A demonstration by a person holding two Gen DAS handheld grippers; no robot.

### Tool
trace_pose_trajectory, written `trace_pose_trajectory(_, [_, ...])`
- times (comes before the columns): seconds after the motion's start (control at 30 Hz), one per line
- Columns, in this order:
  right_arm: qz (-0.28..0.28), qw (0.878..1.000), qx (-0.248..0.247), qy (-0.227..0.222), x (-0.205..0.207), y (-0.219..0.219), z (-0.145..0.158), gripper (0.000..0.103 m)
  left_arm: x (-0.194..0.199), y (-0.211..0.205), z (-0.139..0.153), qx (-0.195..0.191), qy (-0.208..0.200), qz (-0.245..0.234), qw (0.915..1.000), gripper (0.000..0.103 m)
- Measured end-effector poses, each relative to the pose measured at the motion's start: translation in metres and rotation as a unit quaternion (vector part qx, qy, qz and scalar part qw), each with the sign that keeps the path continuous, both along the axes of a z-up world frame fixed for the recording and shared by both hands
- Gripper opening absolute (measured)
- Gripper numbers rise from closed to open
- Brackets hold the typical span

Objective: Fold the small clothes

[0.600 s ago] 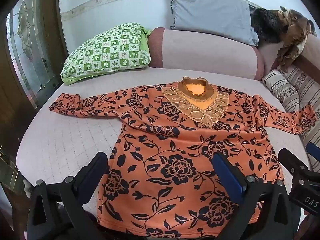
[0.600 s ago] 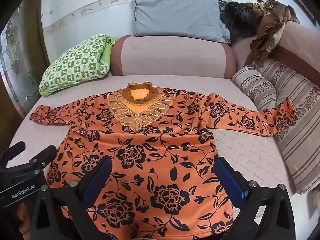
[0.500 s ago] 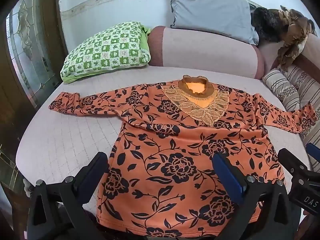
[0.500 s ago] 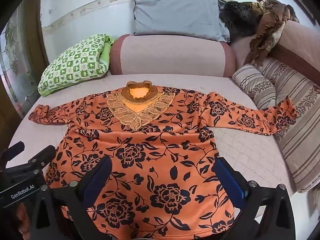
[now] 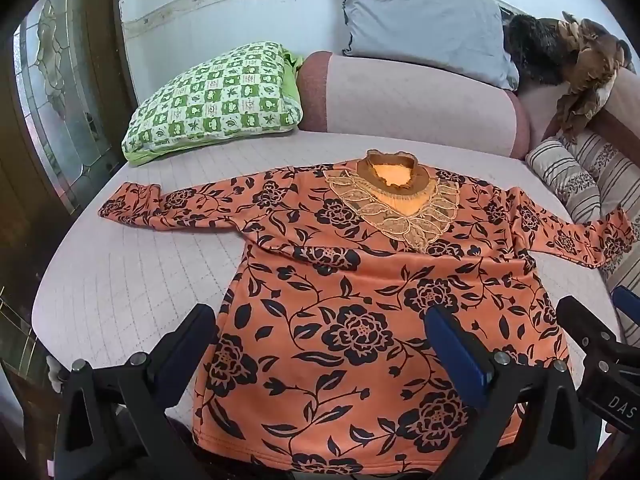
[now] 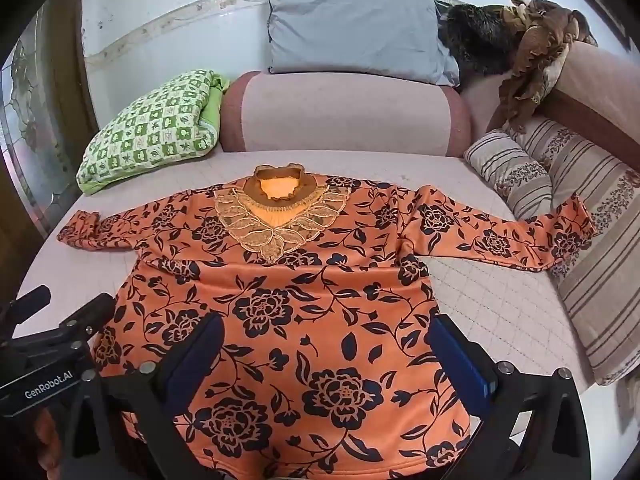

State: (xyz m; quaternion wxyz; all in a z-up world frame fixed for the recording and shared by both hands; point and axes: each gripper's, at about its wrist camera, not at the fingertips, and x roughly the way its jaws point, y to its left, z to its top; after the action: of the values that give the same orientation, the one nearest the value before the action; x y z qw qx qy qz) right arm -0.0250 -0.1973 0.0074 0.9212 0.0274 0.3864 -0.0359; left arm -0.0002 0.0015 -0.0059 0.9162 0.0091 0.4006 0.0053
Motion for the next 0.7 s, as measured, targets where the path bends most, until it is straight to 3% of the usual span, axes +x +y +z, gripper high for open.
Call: trace_pose_trajectory(0.7, [-0.027,1.000,-0.006,-0.008,-0.0022,-0.0076,0.0023,0.103,-0.0014,0.0056,0.0030,-0.007,-0.006,0.009,0.9999,0.103])
